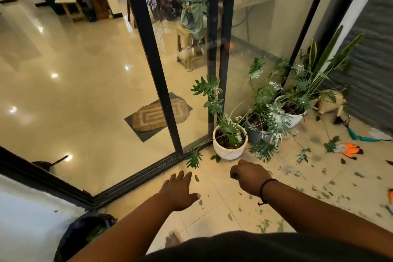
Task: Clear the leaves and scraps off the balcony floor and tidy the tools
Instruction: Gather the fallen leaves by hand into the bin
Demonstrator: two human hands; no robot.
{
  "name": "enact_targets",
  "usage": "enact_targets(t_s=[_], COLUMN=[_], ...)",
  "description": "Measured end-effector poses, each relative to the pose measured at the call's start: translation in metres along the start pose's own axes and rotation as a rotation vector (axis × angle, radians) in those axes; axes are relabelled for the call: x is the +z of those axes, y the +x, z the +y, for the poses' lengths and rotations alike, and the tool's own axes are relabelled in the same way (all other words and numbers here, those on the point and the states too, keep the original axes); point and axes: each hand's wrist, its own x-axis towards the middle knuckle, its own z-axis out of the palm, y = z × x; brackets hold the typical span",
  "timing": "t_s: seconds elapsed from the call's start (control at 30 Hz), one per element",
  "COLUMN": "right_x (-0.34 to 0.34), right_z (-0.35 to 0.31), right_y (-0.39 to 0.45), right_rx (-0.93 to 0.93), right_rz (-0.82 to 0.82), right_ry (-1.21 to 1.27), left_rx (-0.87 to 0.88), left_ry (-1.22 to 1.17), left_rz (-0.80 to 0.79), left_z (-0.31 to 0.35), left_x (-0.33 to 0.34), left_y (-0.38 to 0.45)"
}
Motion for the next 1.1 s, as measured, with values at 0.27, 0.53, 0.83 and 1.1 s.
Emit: enact_targets(t_s=[0.27,0.53,0.83,1.1], right_x=[-0.029,-0.046,-0.043,-0.032], right_z=[-0.013,-0.035,0.005,0.072], right_y=[0.048,0.069,0.085,0.137], right_rx=[0.150,0.245,0.266,0.268], right_rz=[0.119,0.149,0.110,-0.040], right_ry=[0.166,0.162,0.166,0.598], left_rx=[0.155,0.237,0.228,0.034], left_ry=[0.069,0.114,0.064,-0.078], left_rz=[0.004,-0.020,-0.114,-0.300], left_z=[-0.039,-0.078,-0.054,-0.013], left_x=[-0.051,-0.089,-0.086,-0.077], left_y=[0.074,0.144,0.189,0.219])
